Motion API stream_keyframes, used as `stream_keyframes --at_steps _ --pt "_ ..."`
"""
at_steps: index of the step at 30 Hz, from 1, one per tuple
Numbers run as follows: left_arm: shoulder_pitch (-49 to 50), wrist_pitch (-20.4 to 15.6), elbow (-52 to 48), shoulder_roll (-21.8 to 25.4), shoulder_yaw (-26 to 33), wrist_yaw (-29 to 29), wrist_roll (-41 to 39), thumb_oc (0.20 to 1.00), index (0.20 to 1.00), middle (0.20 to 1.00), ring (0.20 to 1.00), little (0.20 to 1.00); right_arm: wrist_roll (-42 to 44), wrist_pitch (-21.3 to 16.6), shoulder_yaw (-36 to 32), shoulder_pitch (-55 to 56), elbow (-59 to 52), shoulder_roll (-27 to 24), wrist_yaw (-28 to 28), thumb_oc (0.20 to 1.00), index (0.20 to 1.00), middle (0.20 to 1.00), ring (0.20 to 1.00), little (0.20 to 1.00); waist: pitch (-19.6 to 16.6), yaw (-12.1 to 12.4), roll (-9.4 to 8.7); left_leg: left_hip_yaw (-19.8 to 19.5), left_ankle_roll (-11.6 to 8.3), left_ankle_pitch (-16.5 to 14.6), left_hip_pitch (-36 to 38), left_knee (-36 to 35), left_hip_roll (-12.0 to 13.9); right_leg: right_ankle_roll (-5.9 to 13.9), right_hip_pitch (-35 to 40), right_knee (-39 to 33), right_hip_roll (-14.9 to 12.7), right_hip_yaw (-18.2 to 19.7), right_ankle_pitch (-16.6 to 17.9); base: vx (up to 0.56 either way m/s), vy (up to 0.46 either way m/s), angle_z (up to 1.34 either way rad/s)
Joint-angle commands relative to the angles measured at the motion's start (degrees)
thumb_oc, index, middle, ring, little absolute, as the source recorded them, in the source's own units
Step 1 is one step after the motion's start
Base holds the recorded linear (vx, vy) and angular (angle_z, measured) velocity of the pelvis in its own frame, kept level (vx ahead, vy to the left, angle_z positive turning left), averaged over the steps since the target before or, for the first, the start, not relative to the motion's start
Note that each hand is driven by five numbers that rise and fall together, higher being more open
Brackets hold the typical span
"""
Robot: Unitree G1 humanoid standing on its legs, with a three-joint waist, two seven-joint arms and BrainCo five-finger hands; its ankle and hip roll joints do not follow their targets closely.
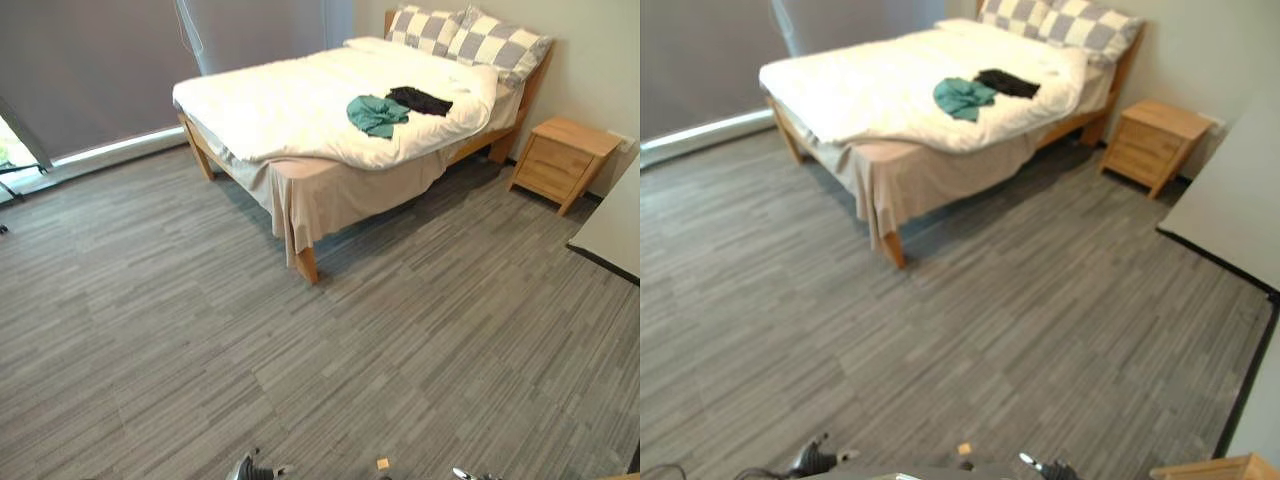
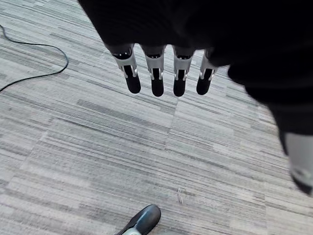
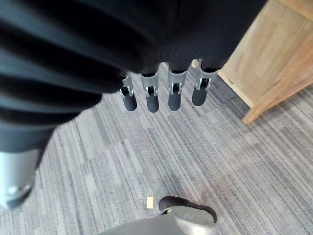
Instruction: Tidy up the quilt and then pick up the clothes from the bed and put them into the laundry hamper.
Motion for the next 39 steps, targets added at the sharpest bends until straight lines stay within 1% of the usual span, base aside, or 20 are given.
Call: stream_keyframes --at_steps 1,6,8,10,13,16,17,19,22,23,24,25,28,29,30,31,32,35,37,39 --pt "-4.64 -1.35 0.88 0.43 1.04 1.62 1.55 1.000 1.000 1.000 1.000 1.000 -0.52 -0.46 1.29 -3.49 -1.00 0.41 -1.58 1.000 1.000 1.000 1.000 1.000 5.33 -1.15 -1.89 -2.19 -1.44 -5.37 4.96 -3.45 -0.01 7.61 6.86 -10.39 -4.84 6.37 0.99 0.09 0.029 -0.02" --pt "-5.27 -1.07 1.32 0.15 1.16 0.89 0.66 1.000 1.000 1.000 1.000 1.000 1.71 -0.62 -0.46 -4.23 -1.09 0.23 -1.67 1.000 1.000 1.000 1.000 1.000 5.66 -1.05 -1.78 -1.38 -0.94 -6.33 4.58 -3.36 0.00 8.52 5.19 -8.07 -5.21 6.44 0.42 0.09 0.050 -0.06" --pt "-6.05 -0.77 1.00 0.51 1.30 0.81 0.32 1.000 1.000 1.000 1.000 1.000 1.12 -0.66 -0.20 -5.08 -2.08 -0.07 -1.71 1.000 1.000 1.000 1.000 1.000 6.79 -0.54 -1.44 -0.80 -0.37 -6.99 4.13 -3.11 0.39 10.13 0.63 0.72 -4.80 4.99 -0.12 0.00 0.044 -0.25" --pt "-6.58 -0.51 0.60 0.96 1.81 1.21 -0.01 1.000 1.000 1.000 1.000 1.000 1.03 -0.66 -0.75 -5.58 -2.91 -0.34 -1.94 1.000 1.000 1.000 1.000 1.000 8.67 -0.63 -0.85 0.46 0.09 -8.16 5.62 -3.16 1.33 12.41 -5.68 13.49 -5.50 0.98 2.54 0.08 0.045 -0.37" --pt "-6.38 -0.18 1.22 1.03 3.15 1.25 -1.36 1.000 1.000 1.000 1.000 1.000 7.53 -1.32 -4.98 -4.33 -1.52 -0.02 -1.65 1.000 1.000 1.000 1.000 1.000 9.60 -2.48 0.51 -0.02 -0.57 -9.53 10.01 -3.45 3.07 12.38 -12.41 22.40 -4.74 -3.65 2.18 0.30 0.022 -0.09" --pt "-5.97 -0.24 2.02 0.89 3.10 0.35 -1.27 1.000 1.000 1.000 1.000 1.000 10.13 -1.50 -6.66 -3.06 -0.47 -0.24 -1.13 1.000 1.000 1.000 1.000 1.000 9.73 -4.26 0.55 -1.35 -1.50 -11.01 11.83 -3.45 3.05 11.52 -13.42 14.98 -3.83 -4.74 1.17 0.36 -0.065 0.10" --pt "-5.79 -0.15 3.28 0.98 2.23 -1.06 0.49 1.000 1.000 1.000 1.000 1.000 10.24 -0.97 -7.42 -2.05 0.74 -0.83 -0.93 1.000 1.000 1.000 1.000 1.000 9.96 -6.22 0.33 -2.57 -2.59 -12.48 13.13 -3.45 2.85 10.99 -13.00 0.34 -4.70 -3.82 3.50 0.70 -0.177 0.28" --pt "-6.12 0.23 4.44 1.15 1.14 -1.42 3.71 1.000 1.000 1.000 1.000 1.000 10.16 -0.50 -8.14 -1.46 1.37 -1.21 -1.05 1.000 1.000 1.000 1.000 1.000 10.16 -8.01 1.00 -2.32 -3.88 -14.16 14.67 -3.45 3.70 11.81 -14.56 -9.80 -6.04 -1.76 6.63 0.63 -0.147 0.42" --pt "-5.19 0.28 6.37 0.50 1.71 -1.08 4.92 1.000 1.000 1.000 1.000 1.000 10.48 -0.75 -8.78 0.37 2.15 -1.42 -1.19 1.000 1.000 1.000 1.000 1.000 9.08 -9.45 2.04 -2.52 -4.84 -15.06 19.35 -3.45 5.28 10.82 -14.98 -8.34 -4.51 2.14 7.97 0.69 -0.197 0.32" --pt "-4.66 0.84 6.49 -0.13 2.62 -0.94 3.79 1.000 1.000 1.000 1.000 1.000 9.79 -0.95 -8.52 0.45 3.11 -1.90 -1.11 1.000 1.000 1.000 1.000 1.000 8.22 -10.24 3.56 -2.75 -6.22 -9.34 18.29 4.83 7.74 8.53 -14.08 -5.40 -2.02 1.77 7.99 0.74 -0.295 -0.01" --pt "-4.74 0.90 6.09 -0.12 2.79 -0.97 3.56 1.000 1.000 1.000 1.000 1.000 9.58 -0.75 -8.36 0.28 3.39 -2.10 -0.93 1.000 1.000 1.000 1.000 1.000 8.14 -10.01 3.45 -1.72 -6.50 -6.02 15.81 9.92 7.73 7.94 -12.13 -5.63 -1.94 1.58 7.49 1.02 -0.611 -0.16" --pt "-5.88 0.47 1.35 0.91 2.90 0.42 0.87 1.000 1.000 1.000 1.000 1.000 7.43 -0.96 -6.13 -0.68 1.20 -3.58 -1.32 1.000 1.000 1.000 1.000 1.000 10.23 -7.67 1.02 -1.07 -7.26 6.03 2.51 37.61 7.08 3.94 -3.42 -9.09 -3.44 0.41 6.20 0.66 -0.528 -0.13" --pt "-9.86 0.68 -1.11 1.17 2.18 6.33 1.15 1.000 1.000 1.000 1.000 1.000 1.20 -1.05 -0.68 -5.38 -2.44 -4.83 -3.14 1.000 1.000 1.000 1.000 1.000 12.22 -3.79 -2.78 5.83 -5.52 1.24 -6.40 46.53 9.57 3.00 3.30 -12.47 -6.31 0.14 4.25 0.60 -0.330 -0.01" --pt "-10.68 0.66 -1.58 -0.50 1.97 8.54 0.61 1.000 1.000 1.000 1.000 1.000 -2.67 -0.46 1.67 -7.02 -3.23 -5.64 -4.73 1.000 1.000 1.000 1.000 1.000 12.38 -1.87 -3.64 8.95 -5.92 -0.68 -11.19 42.27 9.10 3.35 7.40 -13.81 -7.29 -0.57 2.31 0.89 -0.078 -0.17" --pt "-10.09 0.42 -2.75 -1.43 1.31 9.19 1.23 1.000 1.000 1.000 1.000 1.000 -4.28 -0.74 2.94 -8.10 -4.52 -6.45 -5.27 1.000 1.000 1.000 1.000 1.000 11.59 -0.16 -3.50 11.97 -5.68 -1.40 -14.22 30.93 6.80 4.08 10.88 -14.44 -7.17 -0.88 0.18 0.71 -0.013 0.20" --pt "-10.07 0.43 -2.77 -1.42 1.31 9.19 1.24 1.000 1.000 1.000 1.000 1.000 -4.28 -0.73 2.94 -8.09 -4.53 -6.45 -5.27 1.000 1.000 1.000 1.000 1.000 11.44 -0.13 -3.76 12.18 -5.62 -0.99 -14.02 30.26 6.48 4.14 10.72 -14.42 -7.48 -0.80 0.20 0.76 0.118 0.48" --pt "-9.75 0.78 -2.69 -1.81 0.22 8.70 3.20 1.000 1.000 1.000 1.000 1.000 -4.77 -0.82 3.30 -8.53 -4.94 -6.65 -5.55 1.000 1.000 1.000 1.000 1.000 10.30 0.90 -3.10 16.08 -5.08 -0.93 -14.10 17.54 5.16 4.85 13.63 -14.09 -6.92 -1.80 -2.41 0.59 0.123 0.59" --pt "-9.31 1.76 -2.05 -1.61 -2.03 7.74 8.68 1.000 1.000 1.000 1.000 1.000 -5.77 -1.10 3.06 -8.30 -4.95 -6.17 -5.50 1.000 1.000 1.000 1.000 1.000 8.85 0.44 -3.02 25.79 -5.43 0.36 -12.52 7.79 6.48 5.76 18.16 -13.00 -5.73 -3.73 -6.44 0.64 0.146 0.13" --pt "-7.99 2.00 -1.65 -1.23 -0.60 8.16 7.79 1.000 1.000 1.000 1.000 1.000 -5.91 -1.20 3.26 -7.38 -3.91 -4.64 -5.45 1.000 1.000 1.000 1.000 1.000 7.50 1.17 -3.89 24.57 -2.75 -0.82 -9.59 5.81 4.02 7.13 18.23 -7.11 -6.27 -4.55 -6.77 0.56 0.164 0.37" --pt "-7.02 2.13 -0.10 -1.09 0.84 6.93 6.27 1.000 1.000 1.000 1.000 1.000 -6.17 -0.76 2.71 -6.16 -3.11 -2.83 -5.11 1.000 1.000 1.000 1.000 1.000 7.03 0.94 -4.99 22.64 -0.27 -2.67 -6.67 3.80 1.43 11.27 15.11 6.20 -6.88 -5.58 -1.91 0.41 0.134 0.76"
